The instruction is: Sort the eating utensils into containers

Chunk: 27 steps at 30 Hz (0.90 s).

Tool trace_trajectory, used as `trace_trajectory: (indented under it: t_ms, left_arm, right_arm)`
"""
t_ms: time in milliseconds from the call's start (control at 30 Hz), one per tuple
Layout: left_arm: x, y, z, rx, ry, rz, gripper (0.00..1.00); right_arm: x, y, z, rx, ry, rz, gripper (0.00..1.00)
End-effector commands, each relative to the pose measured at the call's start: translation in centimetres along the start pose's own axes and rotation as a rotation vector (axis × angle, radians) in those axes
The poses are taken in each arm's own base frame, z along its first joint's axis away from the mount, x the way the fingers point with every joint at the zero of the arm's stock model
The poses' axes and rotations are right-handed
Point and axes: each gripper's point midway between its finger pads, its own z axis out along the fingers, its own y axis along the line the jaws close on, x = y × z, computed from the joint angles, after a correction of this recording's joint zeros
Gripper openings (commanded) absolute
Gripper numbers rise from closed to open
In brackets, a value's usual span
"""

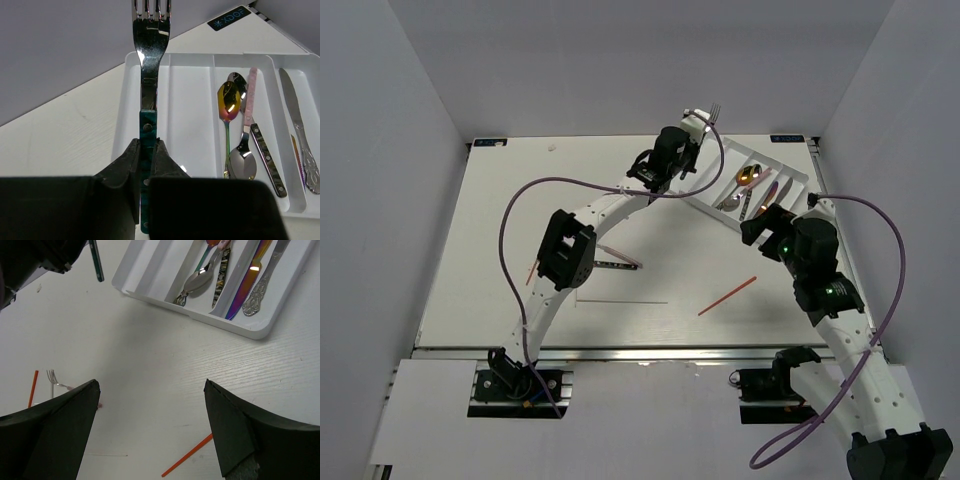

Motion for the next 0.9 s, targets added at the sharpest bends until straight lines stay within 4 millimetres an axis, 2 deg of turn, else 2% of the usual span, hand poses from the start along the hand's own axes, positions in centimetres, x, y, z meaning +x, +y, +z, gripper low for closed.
trace_trajectory:
  t_ms: [0, 33, 100, 200, 333, 467, 600, 633, 700, 733, 867]
  left_arm:
    - [-4.3, -2.4, 0.9, 0.117, -0.19, -0.078, 0.0]
    - [-4.8, -2.7, 1.2, 0.129, -0.211, -0.089, 0.0]
    - [-4.2, -4.0, 2.0, 0.198, -0.229, -0.13, 0.0]
    - [-4.6, -4.8, 2.4, 0.235, -0.268, -0.176, 0.01]
    - [-2.0, -5.3, 3.7, 0.242, -0.244, -0.199, 0.03]
    - [-0.4, -5.4, 4.5, 0.241, -0.234, -0.219, 0.06]
    - [0.3, -6.1, 4.8, 0.275, -0.231, -0.225, 0.21]
    - [0.5, -6.1, 4.8, 0.275, -0.229, -0.227, 0.35]
    - [0.8, -5.8, 4.9, 0.261, -0.226, -0.233, 0.48]
    - [0.7, -5.8, 4.9, 0.26, -0.227, -0.233, 0.6]
    - [0.8, -5.7, 4.9, 0.251, -0.225, -0.23, 0.73]
  right_arm:
    - [-0.8, 1.0, -0.1, -0.049, -0.04, 0.008, 0.89]
    - [-0.9, 1.0, -0.1, -0.049, -0.043, 0.003, 0.89]
    - [-0.9, 1.2, -0.2, -0.054, -0.043, -0.002, 0.89]
    - [-0.8, 1.3, -0.2, -0.056, -0.044, -0.013, 0.89]
    - [-0.7, 1.6, -0.4, -0.065, -0.044, -0.021, 0.89]
    - [-0.3, 1.7, -0.6, -0.075, -0.04, -0.026, 0.89]
    - [-0.2, 1.6, -0.6, -0.071, -0.041, -0.039, 0.89]
    - [-0.2, 1.6, -0.6, -0.069, -0.044, -0.04, 0.89]
    - [-0.3, 1.6, -0.6, -0.07, -0.046, -0.043, 0.89]
    - [-0.4, 1.6, -0.7, -0.07, -0.049, -0.043, 0.89]
    - [-0.2, 1.5, -0.6, -0.069, -0.047, -0.043, 0.89]
